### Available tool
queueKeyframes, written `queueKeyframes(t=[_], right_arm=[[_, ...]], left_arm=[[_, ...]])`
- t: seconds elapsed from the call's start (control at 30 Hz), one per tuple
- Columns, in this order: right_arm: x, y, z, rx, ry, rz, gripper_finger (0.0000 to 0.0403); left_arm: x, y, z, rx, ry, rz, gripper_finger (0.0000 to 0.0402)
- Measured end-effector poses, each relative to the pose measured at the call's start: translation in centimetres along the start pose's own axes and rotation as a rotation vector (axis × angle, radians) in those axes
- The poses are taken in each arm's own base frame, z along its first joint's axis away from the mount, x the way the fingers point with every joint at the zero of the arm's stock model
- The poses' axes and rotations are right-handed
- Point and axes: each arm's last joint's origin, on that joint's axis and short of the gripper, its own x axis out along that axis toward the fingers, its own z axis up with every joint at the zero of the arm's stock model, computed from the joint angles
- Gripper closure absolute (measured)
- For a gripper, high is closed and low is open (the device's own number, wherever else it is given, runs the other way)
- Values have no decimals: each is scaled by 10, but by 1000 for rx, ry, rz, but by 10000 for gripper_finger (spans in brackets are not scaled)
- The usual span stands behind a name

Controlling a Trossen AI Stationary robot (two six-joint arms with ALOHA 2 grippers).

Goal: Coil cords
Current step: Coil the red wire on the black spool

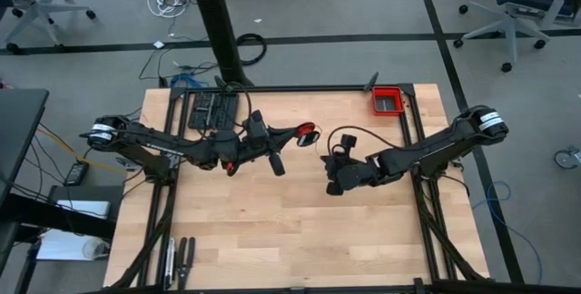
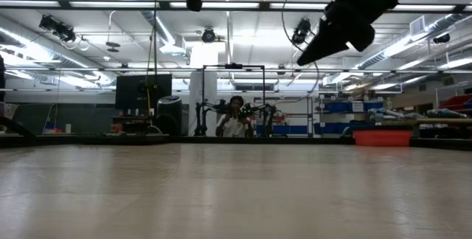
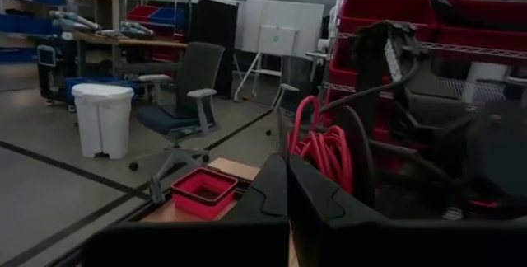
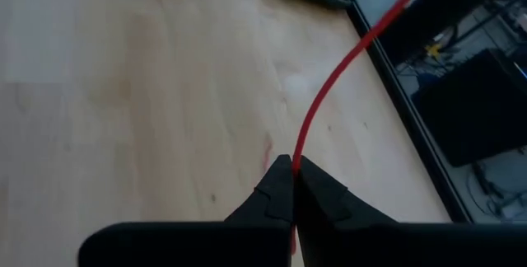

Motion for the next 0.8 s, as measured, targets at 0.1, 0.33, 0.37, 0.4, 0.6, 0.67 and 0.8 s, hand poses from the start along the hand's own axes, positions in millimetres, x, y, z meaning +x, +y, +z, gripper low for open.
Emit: queueKeyframes(t=[0.1,0.33,0.37,0.4,0.6,0.67,0.8], right_arm=[[-3,-4,-9,34,-6,-12,403],[6,5,-25,151,-108,67,403],[9,7,-27,160,-121,83,403],[11,9,-27,166,-130,98,403],[17,19,-7,213,-247,232,403],[18,23,3,212,-272,262,403],[24,30,22,178,-278,270,403]], left_arm=[[0,0,0,0,0,-11,401],[0,0,4,-18,-40,-6,401],[0,0,4,-19,-41,-6,401],[0,0,4,-18,-41,-6,401],[3,0,-1,13,-34,19,401],[5,-1,-6,11,-41,24,401],[13,-4,-19,-3,-59,23,401]])
